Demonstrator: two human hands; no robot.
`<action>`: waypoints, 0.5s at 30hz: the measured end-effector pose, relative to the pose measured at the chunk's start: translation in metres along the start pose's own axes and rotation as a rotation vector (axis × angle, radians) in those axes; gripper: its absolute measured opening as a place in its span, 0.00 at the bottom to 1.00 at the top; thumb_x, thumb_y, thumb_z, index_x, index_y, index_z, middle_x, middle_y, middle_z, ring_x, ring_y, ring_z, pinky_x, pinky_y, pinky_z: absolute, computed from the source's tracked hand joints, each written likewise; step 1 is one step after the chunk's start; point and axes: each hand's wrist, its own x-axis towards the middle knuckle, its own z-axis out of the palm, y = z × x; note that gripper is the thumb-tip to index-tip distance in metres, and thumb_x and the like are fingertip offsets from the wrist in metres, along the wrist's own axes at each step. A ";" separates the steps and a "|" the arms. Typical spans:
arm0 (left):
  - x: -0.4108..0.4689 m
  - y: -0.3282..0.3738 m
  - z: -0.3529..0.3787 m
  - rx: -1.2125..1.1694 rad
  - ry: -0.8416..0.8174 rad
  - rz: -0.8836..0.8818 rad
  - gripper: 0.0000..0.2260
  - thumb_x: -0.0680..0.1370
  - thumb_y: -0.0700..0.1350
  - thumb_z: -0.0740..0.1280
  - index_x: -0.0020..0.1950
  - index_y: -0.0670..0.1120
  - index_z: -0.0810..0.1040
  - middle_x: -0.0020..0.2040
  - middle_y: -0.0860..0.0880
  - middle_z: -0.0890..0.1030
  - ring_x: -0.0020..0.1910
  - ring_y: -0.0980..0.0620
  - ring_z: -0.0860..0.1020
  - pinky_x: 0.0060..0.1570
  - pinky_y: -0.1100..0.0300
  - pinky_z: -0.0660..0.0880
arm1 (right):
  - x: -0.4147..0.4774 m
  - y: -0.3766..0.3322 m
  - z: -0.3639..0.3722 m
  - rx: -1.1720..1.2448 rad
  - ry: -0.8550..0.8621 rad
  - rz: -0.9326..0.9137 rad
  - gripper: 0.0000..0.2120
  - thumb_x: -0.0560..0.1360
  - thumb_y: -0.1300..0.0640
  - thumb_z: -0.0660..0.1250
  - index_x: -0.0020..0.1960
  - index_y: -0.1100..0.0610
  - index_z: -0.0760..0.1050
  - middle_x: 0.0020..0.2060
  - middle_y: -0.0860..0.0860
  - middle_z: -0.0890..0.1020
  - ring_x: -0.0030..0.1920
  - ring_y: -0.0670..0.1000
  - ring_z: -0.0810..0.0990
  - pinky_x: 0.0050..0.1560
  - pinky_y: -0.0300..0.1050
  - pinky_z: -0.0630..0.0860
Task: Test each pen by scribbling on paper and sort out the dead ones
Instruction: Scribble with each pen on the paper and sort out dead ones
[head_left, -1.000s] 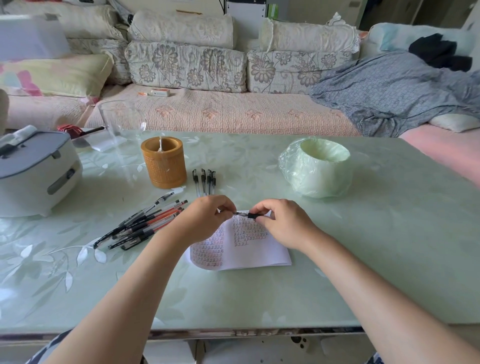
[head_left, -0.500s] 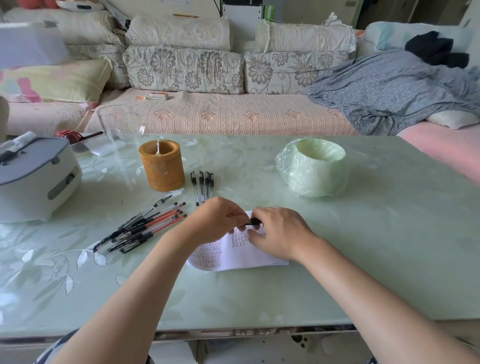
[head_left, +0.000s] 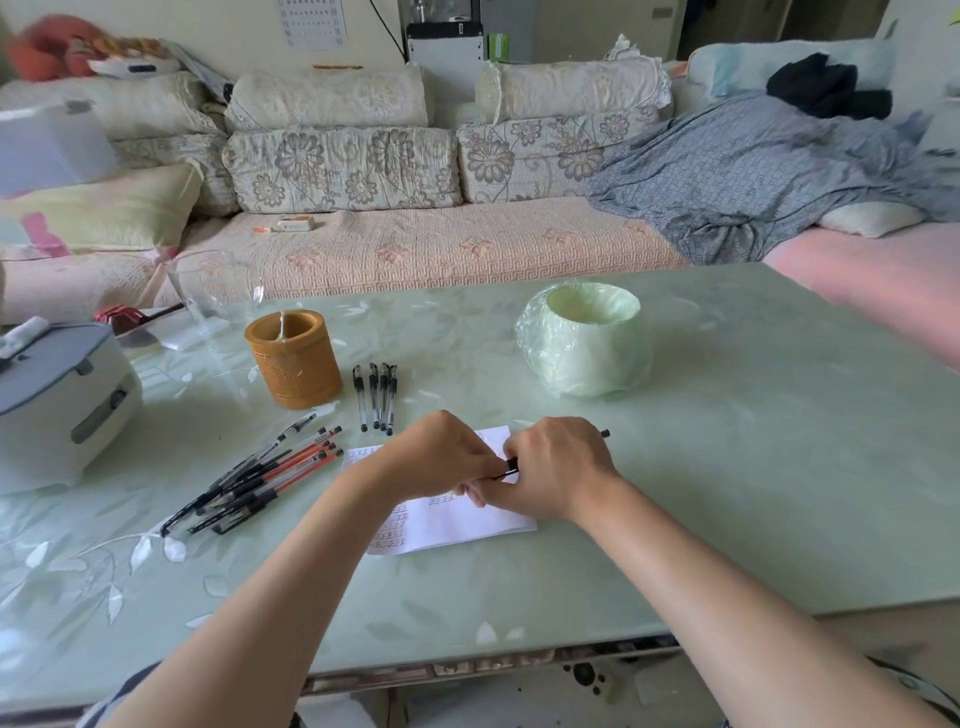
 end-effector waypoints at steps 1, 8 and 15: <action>0.001 0.002 0.001 -0.008 0.004 -0.005 0.09 0.74 0.51 0.69 0.42 0.47 0.87 0.36 0.51 0.85 0.33 0.59 0.77 0.42 0.64 0.75 | -0.001 0.001 0.000 0.002 0.002 0.007 0.29 0.68 0.29 0.58 0.28 0.55 0.67 0.23 0.48 0.70 0.28 0.51 0.71 0.30 0.42 0.64; 0.019 0.013 0.009 -0.115 0.031 -0.035 0.12 0.75 0.50 0.68 0.42 0.41 0.85 0.36 0.47 0.85 0.35 0.53 0.79 0.41 0.60 0.77 | -0.005 0.029 0.004 0.476 -0.112 0.054 0.18 0.72 0.36 0.65 0.47 0.50 0.68 0.37 0.44 0.77 0.38 0.47 0.75 0.38 0.46 0.69; 0.058 0.006 0.003 -0.180 0.160 0.111 0.17 0.81 0.55 0.61 0.47 0.44 0.82 0.41 0.50 0.85 0.39 0.52 0.80 0.43 0.53 0.78 | 0.007 0.046 0.014 0.744 0.096 0.138 0.10 0.77 0.51 0.67 0.40 0.52 0.71 0.36 0.45 0.75 0.36 0.42 0.72 0.36 0.37 0.64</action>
